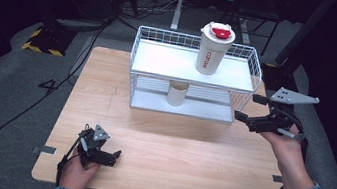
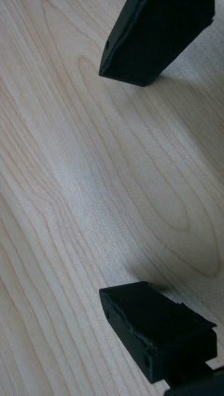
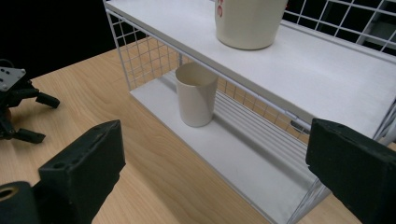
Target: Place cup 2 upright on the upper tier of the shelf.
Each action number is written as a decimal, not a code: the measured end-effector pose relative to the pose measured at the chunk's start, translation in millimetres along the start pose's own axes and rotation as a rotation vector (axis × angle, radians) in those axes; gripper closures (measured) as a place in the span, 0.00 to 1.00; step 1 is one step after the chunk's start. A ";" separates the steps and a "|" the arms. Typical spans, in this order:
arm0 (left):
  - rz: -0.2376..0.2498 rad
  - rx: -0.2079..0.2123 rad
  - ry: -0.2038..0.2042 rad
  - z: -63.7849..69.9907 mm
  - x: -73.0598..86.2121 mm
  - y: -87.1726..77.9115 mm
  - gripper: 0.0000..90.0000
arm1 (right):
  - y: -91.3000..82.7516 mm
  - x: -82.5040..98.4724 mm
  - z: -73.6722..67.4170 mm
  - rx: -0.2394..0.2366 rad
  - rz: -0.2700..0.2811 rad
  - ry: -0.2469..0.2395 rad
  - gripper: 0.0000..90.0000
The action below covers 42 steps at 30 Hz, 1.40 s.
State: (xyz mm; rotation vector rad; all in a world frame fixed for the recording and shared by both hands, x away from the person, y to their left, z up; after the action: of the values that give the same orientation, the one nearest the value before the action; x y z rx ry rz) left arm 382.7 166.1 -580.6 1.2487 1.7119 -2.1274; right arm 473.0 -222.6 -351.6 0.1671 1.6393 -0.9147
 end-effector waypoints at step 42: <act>-0.001 -0.006 0.001 -0.7 -2.4 2.0 0.00 | 14.3 172.0 -19.1 0.040 -0.159 0.096 0.07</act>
State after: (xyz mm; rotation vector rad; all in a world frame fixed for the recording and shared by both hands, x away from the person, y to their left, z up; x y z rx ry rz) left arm 385.7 165.2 -580.5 1.2474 1.7183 -2.1208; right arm 415.0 -262.7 -510.4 0.1109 1.7429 -1.0745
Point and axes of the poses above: each handheld gripper's, and its own axes: y roughly forward along the jaws, x roughly out of its underside, z roughly to its right, the point moved 10 cm from there along y, roughly forward along the jaws, and after that the axes turned 2 degrees about -x, right-handed, at the moved point
